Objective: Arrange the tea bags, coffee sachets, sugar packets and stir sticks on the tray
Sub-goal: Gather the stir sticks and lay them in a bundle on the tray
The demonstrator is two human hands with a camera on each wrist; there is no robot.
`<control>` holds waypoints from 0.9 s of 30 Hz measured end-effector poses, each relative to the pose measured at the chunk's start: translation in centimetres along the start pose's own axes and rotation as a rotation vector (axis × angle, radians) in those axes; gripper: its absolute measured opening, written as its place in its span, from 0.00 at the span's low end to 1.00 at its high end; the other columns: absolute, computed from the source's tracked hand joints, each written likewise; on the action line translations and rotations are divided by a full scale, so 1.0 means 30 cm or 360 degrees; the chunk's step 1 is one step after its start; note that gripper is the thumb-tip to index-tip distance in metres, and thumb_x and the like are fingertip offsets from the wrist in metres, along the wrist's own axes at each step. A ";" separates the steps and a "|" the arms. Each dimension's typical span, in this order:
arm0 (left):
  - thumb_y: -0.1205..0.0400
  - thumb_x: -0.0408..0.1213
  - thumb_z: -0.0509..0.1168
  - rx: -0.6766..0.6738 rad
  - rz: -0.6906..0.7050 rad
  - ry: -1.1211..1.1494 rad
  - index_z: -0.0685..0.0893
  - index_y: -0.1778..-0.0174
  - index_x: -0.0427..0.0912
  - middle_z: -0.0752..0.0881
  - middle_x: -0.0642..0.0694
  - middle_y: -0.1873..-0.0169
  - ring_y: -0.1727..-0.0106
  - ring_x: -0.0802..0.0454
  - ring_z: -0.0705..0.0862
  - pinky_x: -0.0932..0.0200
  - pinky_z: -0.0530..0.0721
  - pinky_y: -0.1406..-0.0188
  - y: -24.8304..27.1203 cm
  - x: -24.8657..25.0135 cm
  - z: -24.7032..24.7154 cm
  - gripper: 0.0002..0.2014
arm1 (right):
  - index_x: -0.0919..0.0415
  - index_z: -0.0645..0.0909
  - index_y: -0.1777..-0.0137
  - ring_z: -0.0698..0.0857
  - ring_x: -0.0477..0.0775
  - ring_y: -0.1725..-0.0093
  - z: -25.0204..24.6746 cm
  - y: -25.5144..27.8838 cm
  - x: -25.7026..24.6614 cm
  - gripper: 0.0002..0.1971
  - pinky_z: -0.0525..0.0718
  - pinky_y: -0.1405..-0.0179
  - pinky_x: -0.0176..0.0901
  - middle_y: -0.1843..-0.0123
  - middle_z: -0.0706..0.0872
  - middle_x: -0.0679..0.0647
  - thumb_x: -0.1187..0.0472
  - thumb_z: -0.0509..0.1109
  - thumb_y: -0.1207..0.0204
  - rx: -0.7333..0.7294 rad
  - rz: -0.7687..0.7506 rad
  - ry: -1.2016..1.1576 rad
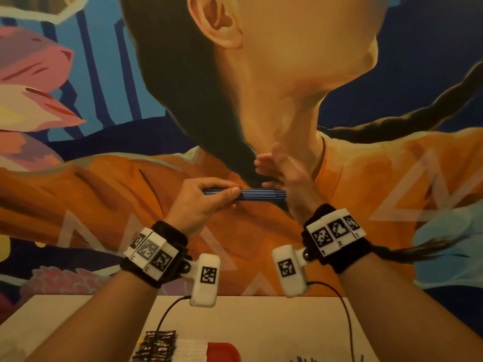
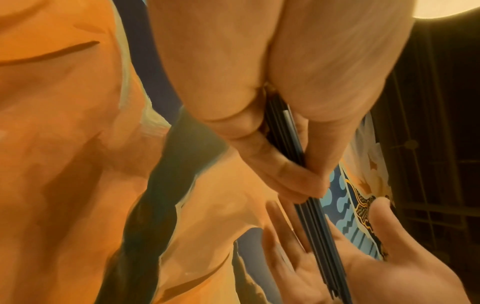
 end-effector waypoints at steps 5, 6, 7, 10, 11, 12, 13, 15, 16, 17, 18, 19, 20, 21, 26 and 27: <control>0.31 0.41 0.75 -0.0016 0.0013 0.0032 0.93 0.57 0.43 0.92 0.39 0.55 0.53 0.43 0.90 0.51 0.90 0.49 0.003 0.006 0.056 0.09 | 0.63 0.84 0.41 0.90 0.47 0.48 0.070 0.024 0.007 0.26 0.87 0.51 0.35 0.45 0.91 0.54 0.40 0.58 0.17 -0.0073 0.0064 -0.0156; 0.30 0.42 0.75 -0.0021 0.0009 0.0021 0.93 0.56 0.42 0.92 0.39 0.54 0.53 0.42 0.90 0.51 0.90 0.49 0.005 0.006 0.059 0.10 | 0.63 0.84 0.41 0.90 0.49 0.48 0.069 0.020 0.007 0.25 0.87 0.51 0.36 0.45 0.91 0.55 0.41 0.61 0.17 -0.0071 0.0040 -0.0145; 0.30 0.41 0.75 -0.0026 0.0013 0.0003 0.92 0.55 0.41 0.92 0.39 0.54 0.53 0.43 0.91 0.52 0.91 0.50 0.008 0.009 0.058 0.11 | 0.63 0.84 0.41 0.90 0.50 0.47 0.067 0.015 0.010 0.23 0.87 0.49 0.39 0.45 0.90 0.55 0.42 0.66 0.20 -0.0095 0.0012 -0.0131; 0.27 0.40 0.74 -0.0050 0.0078 -0.0112 0.91 0.52 0.39 0.93 0.43 0.55 0.53 0.46 0.92 0.58 0.90 0.53 0.012 0.034 0.037 0.12 | 0.55 0.82 0.38 0.87 0.47 0.42 0.104 0.023 -0.011 0.22 0.85 0.41 0.42 0.41 0.88 0.50 0.46 0.75 0.29 -0.0473 -0.0175 0.0386; 0.27 0.40 0.74 -0.0059 0.0092 -0.0161 0.91 0.52 0.40 0.93 0.44 0.55 0.53 0.48 0.92 0.59 0.90 0.53 0.012 0.042 0.029 0.11 | 0.51 0.82 0.38 0.86 0.44 0.44 0.131 0.039 -0.006 0.21 0.84 0.43 0.40 0.42 0.87 0.47 0.47 0.77 0.29 -0.0675 -0.0183 0.0729; 0.27 0.41 0.74 -0.0069 0.0100 -0.0211 0.91 0.52 0.40 0.93 0.44 0.55 0.53 0.49 0.92 0.59 0.89 0.54 0.011 0.046 0.024 0.11 | 0.49 0.83 0.41 0.87 0.44 0.49 0.151 0.057 0.010 0.17 0.85 0.47 0.39 0.46 0.88 0.46 0.49 0.78 0.28 -0.0849 -0.0144 0.1085; 0.27 0.41 0.74 -0.0082 0.0107 -0.0255 0.91 0.53 0.41 0.93 0.44 0.56 0.54 0.49 0.92 0.59 0.89 0.55 0.011 0.049 0.023 0.10 | 0.49 0.83 0.45 0.88 0.45 0.55 0.155 0.068 0.028 0.11 0.87 0.53 0.41 0.53 0.89 0.47 0.51 0.77 0.26 -0.0947 -0.0077 0.1372; 0.26 0.43 0.74 -0.0080 0.0122 -0.0290 0.91 0.56 0.45 0.92 0.43 0.57 0.54 0.43 0.91 0.52 0.90 0.54 0.010 0.048 0.025 0.07 | 0.52 0.85 0.50 0.87 0.50 0.64 0.144 0.062 0.032 0.05 0.88 0.61 0.47 0.61 0.88 0.51 0.53 0.72 0.22 -0.0885 -0.0002 0.1672; 0.24 0.44 0.73 -0.0048 0.0136 -0.0278 0.91 0.57 0.46 0.91 0.42 0.58 0.54 0.39 0.90 0.47 0.90 0.53 0.011 0.049 0.021 0.06 | 0.52 0.85 0.51 0.86 0.52 0.64 0.140 0.050 0.021 0.06 0.88 0.63 0.50 0.62 0.87 0.52 0.52 0.69 0.22 -0.0782 -0.0048 0.1782; 0.22 0.44 0.72 0.0013 0.0145 -0.0272 0.90 0.58 0.44 0.90 0.39 0.58 0.54 0.35 0.89 0.43 0.90 0.53 0.013 0.050 0.010 0.07 | 0.51 0.85 0.52 0.85 0.54 0.63 0.137 0.042 0.008 0.07 0.86 0.64 0.51 0.61 0.85 0.52 0.52 0.67 0.21 -0.0684 -0.0114 0.1877; 0.18 0.43 0.70 0.0096 0.0142 -0.0278 0.88 0.58 0.41 0.89 0.34 0.59 0.57 0.33 0.88 0.41 0.89 0.56 0.012 0.046 -0.004 0.10 | 0.50 0.85 0.52 0.84 0.54 0.63 0.138 0.036 0.003 0.07 0.84 0.65 0.51 0.61 0.84 0.52 0.51 0.66 0.21 -0.0621 -0.0177 0.1940; 0.15 0.42 0.67 0.0175 0.0114 -0.0275 0.85 0.58 0.36 0.87 0.30 0.60 0.61 0.32 0.87 0.43 0.88 0.62 0.013 0.038 -0.016 0.13 | 0.50 0.85 0.52 0.83 0.55 0.63 0.142 0.035 -0.003 0.08 0.82 0.65 0.50 0.62 0.84 0.51 0.51 0.65 0.22 -0.0576 -0.0237 0.1983; 0.13 0.42 0.64 0.0236 0.0063 -0.0230 0.82 0.58 0.34 0.85 0.29 0.63 0.67 0.35 0.85 0.48 0.87 0.70 0.015 0.025 -0.023 0.15 | 0.49 0.85 0.52 0.84 0.55 0.63 0.144 0.034 -0.005 0.08 0.83 0.63 0.50 0.62 0.84 0.51 0.52 0.64 0.22 -0.0541 -0.0285 0.2014; 0.11 0.41 0.62 0.0275 0.0001 -0.0143 0.80 0.59 0.34 0.84 0.32 0.67 0.72 0.41 0.83 0.54 0.84 0.77 0.019 0.011 -0.022 0.15 | 0.49 0.86 0.51 0.84 0.55 0.62 0.145 0.038 -0.010 0.08 0.84 0.60 0.51 0.62 0.85 0.50 0.52 0.64 0.22 -0.0503 -0.0328 0.2017; 0.11 0.37 0.60 0.0373 -0.0115 0.0161 0.76 0.58 0.38 0.80 0.39 0.74 0.80 0.51 0.77 0.64 0.75 0.84 0.032 -0.019 -0.024 0.11 | 0.45 0.88 0.45 0.86 0.40 0.57 0.167 0.078 -0.052 0.11 0.83 0.55 0.32 0.56 0.88 0.39 0.50 0.77 0.27 -0.0529 -0.0579 0.1267; 0.11 0.37 0.60 0.0381 -0.0087 0.0165 0.76 0.58 0.38 0.80 0.39 0.74 0.80 0.50 0.77 0.64 0.76 0.84 0.034 -0.014 -0.028 0.11 | 0.45 0.87 0.41 0.86 0.36 0.52 0.164 0.086 -0.056 0.17 0.82 0.51 0.27 0.52 0.88 0.38 0.49 0.79 0.30 -0.0568 -0.0608 0.1058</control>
Point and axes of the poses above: each hand's wrist, its own y-axis away from the middle knuckle, its own z-axis out of the palm, x = y × z, the point moved 10 cm from there along -y, towards the middle knuckle
